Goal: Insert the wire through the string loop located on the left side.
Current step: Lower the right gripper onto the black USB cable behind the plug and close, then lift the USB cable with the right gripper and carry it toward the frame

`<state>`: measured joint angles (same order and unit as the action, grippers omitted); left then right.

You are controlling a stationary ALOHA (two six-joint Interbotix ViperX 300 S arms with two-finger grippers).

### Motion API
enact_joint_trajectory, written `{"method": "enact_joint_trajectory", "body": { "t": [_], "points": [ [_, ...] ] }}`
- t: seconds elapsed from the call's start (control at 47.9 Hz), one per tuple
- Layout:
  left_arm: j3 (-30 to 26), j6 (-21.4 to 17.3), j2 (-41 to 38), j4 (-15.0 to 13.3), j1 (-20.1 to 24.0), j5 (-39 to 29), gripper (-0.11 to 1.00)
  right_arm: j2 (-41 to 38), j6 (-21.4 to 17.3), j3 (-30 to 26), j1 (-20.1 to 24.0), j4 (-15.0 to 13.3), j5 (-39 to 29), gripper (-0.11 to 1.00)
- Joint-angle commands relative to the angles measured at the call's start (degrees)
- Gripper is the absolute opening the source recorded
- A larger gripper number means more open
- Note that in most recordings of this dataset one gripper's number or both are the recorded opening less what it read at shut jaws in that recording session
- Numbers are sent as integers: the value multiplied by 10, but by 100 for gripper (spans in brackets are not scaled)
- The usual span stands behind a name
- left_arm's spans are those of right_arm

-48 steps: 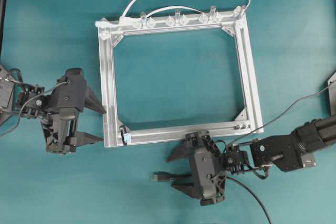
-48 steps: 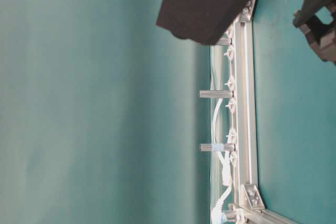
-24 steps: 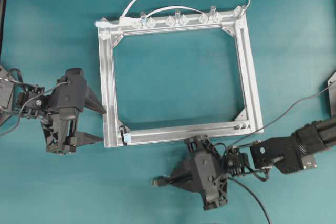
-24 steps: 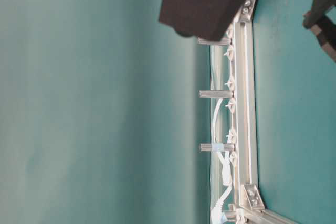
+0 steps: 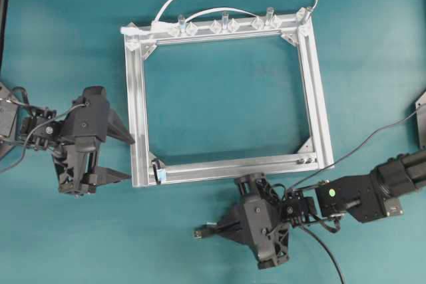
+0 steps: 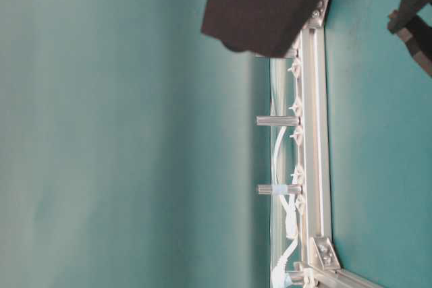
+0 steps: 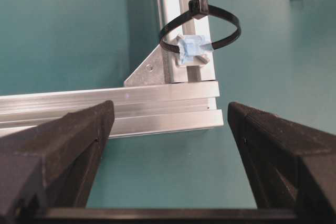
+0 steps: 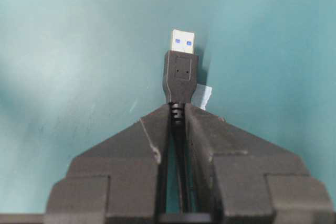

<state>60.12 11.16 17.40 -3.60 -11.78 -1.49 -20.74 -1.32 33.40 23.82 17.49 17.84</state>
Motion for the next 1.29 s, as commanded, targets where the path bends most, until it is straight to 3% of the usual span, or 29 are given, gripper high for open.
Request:
{"method": "enact_joint_trajectory", "body": {
  "t": [0.0,0.564,1.274],
  "points": [
    [-13,4,3,0,-3,4,90,15,0,-7,4,1,-4,12],
    [-12,3,3,0,-3,4,90,24,0,-4,1,1,-4,12],
    [-14,2,3,0,-3,4,90,95,3,6,-53,-12,-54,12]
  ]
}}
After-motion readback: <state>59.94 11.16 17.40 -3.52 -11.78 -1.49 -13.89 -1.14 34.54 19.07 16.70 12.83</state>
